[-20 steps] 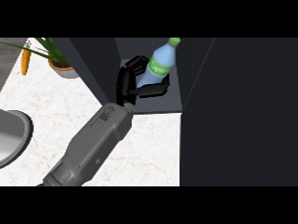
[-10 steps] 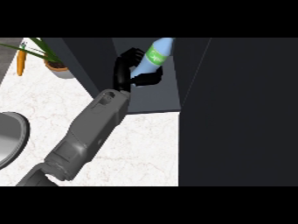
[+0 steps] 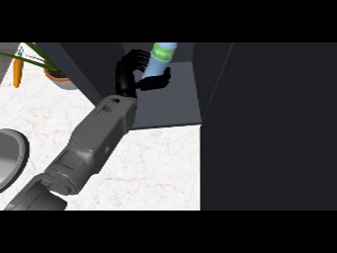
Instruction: Pick up the bottled water, place it into the cabinet and close the cabinet
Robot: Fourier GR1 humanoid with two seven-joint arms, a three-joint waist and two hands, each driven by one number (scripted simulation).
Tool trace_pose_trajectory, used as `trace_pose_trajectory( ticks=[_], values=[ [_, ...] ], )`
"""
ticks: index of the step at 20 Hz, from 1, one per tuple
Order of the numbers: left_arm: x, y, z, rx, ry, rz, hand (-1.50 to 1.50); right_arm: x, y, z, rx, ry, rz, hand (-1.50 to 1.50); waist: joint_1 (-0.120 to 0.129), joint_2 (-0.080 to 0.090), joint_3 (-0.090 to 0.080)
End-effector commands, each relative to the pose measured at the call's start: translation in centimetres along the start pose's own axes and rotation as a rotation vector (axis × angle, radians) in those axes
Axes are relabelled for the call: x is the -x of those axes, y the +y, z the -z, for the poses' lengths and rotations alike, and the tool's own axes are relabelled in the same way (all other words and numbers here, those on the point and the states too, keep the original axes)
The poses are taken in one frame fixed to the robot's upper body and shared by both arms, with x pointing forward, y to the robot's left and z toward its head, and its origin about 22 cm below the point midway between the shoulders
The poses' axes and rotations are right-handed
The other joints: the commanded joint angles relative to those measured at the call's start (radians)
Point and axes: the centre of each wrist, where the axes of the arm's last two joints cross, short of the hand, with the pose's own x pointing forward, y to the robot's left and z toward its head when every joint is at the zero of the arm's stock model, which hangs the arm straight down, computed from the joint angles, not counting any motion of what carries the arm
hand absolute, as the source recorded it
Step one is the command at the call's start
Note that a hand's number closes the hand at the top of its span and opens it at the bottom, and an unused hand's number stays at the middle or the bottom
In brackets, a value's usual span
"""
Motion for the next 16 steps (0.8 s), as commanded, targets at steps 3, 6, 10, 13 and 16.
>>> trace_pose_trajectory(
  ticks=[3, 6, 10, 13, 16],
  values=[
    [0.3, 1.6, 1.1, -0.052, -0.079, 0.114, -1.5, -0.5, -0.1, -0.3, 0.004, -0.051, 0.066, -1.5, -0.017, 0.001, 0.0],
    [-0.6, 1.3, 1.5, -0.057, -0.101, 0.146, -1.5, -1.2, -0.1, 0.1, -0.015, -0.033, 0.039, -1.5, -0.013, 0.006, -0.001],
    [-1.3, -0.1, 1.0, -0.089, -0.107, 0.151, -1.5, -0.9, -0.1, 0.0, -0.034, -0.03, 0.06, -1.5, -0.024, 0.008, -0.001],
    [-1.4, 0.8, 1.7, 0.015, -0.124, 0.099, -1.5, 0.2, 0.1, 0.3, -0.038, -0.023, 0.075, -1.5, -0.009, 0.008, -0.001],
    [-3.3, 0.3, 2.2, 0.044, -0.185, -0.036, -1.5, -1.0, 0.3, -0.4, -0.039, -0.037, 0.078, -1.5, -0.015, -0.001, -0.002]
  ],
)
